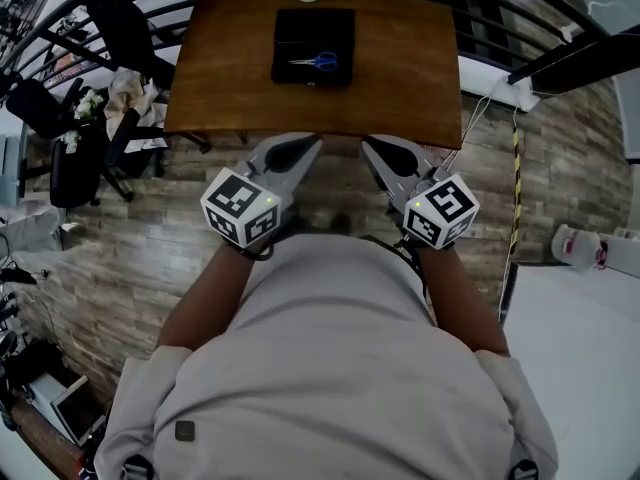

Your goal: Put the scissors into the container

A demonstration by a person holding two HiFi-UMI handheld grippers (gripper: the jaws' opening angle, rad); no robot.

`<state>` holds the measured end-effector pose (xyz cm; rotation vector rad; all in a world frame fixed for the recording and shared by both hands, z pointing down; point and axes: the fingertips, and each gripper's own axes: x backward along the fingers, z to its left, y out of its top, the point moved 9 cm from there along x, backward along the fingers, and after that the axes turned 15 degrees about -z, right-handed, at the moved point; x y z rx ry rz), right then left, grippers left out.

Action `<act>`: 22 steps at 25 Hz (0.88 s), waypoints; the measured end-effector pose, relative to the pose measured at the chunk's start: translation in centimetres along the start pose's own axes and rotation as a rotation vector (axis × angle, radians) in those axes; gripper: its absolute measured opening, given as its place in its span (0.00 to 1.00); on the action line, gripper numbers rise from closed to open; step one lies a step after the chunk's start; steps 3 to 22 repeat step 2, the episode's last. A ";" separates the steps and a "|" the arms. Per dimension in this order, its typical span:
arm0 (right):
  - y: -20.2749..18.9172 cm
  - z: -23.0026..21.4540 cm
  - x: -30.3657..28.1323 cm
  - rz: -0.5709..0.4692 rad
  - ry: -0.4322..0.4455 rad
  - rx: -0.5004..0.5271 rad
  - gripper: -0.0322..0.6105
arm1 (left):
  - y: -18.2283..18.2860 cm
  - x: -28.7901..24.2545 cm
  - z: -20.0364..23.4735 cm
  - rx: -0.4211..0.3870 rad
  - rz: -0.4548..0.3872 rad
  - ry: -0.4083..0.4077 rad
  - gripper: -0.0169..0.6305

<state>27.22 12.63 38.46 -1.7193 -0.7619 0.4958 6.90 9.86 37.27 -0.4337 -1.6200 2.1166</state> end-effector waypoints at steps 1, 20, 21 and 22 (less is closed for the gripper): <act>0.0 0.1 0.3 0.001 -0.002 -0.004 0.06 | 0.0 0.0 -0.3 -0.001 0.000 0.001 0.03; -0.1 0.2 0.7 0.003 -0.003 -0.008 0.06 | 0.0 0.1 -0.7 -0.001 0.000 0.001 0.03; -0.1 0.2 0.7 0.003 -0.003 -0.008 0.06 | 0.0 0.1 -0.7 -0.001 0.000 0.001 0.03; -0.1 0.2 0.7 0.003 -0.003 -0.008 0.06 | 0.0 0.1 -0.7 -0.001 0.000 0.001 0.03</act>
